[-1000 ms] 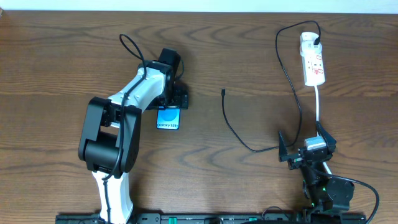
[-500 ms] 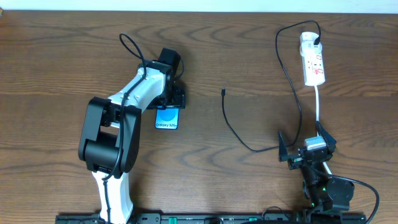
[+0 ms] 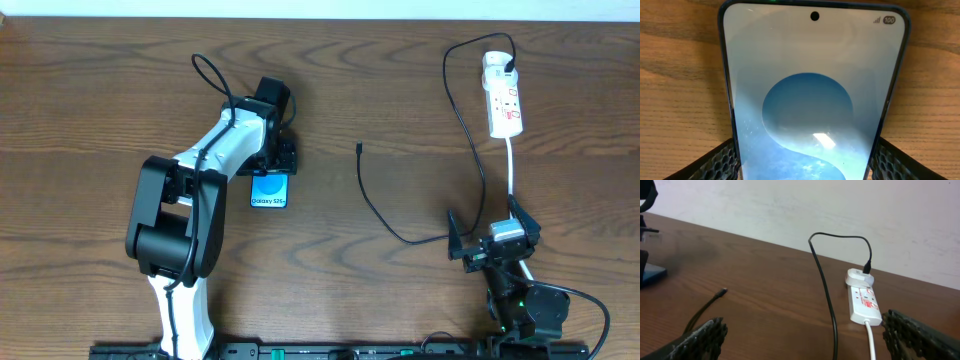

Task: Plug charger to phone and switch on socket
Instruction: 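Lower the left gripper and grip the phone's top edge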

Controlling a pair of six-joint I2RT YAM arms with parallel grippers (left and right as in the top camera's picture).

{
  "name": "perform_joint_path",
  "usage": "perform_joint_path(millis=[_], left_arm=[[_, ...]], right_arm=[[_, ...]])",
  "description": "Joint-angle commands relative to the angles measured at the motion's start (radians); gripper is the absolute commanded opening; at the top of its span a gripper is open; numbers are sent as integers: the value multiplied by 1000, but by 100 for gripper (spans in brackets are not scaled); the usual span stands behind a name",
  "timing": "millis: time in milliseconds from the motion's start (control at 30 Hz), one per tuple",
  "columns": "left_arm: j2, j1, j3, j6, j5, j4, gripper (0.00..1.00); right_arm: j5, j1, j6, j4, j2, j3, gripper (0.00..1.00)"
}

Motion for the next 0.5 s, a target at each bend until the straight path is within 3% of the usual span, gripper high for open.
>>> perform_joint_path(millis=[0,33,67,267,467], left_arm=[[30,-2,-8,-6,2,0,25],[30,-2,-8,-6,1,1,10],[29,-2,-7,-6,2,1,8],[3,2,4,-13,1,-16,7],[-89,22,31,-121,2,-61,7]], right_arm=[[4,7,-6,-2,-6,-4,99],[4,7,-6,-2,-6,-4,99],[4,7,-6,-2,-6,-4,99],[4,7,-6,-2,-6,-4,99],[4,7,-6,-2,-6,-4,99]])
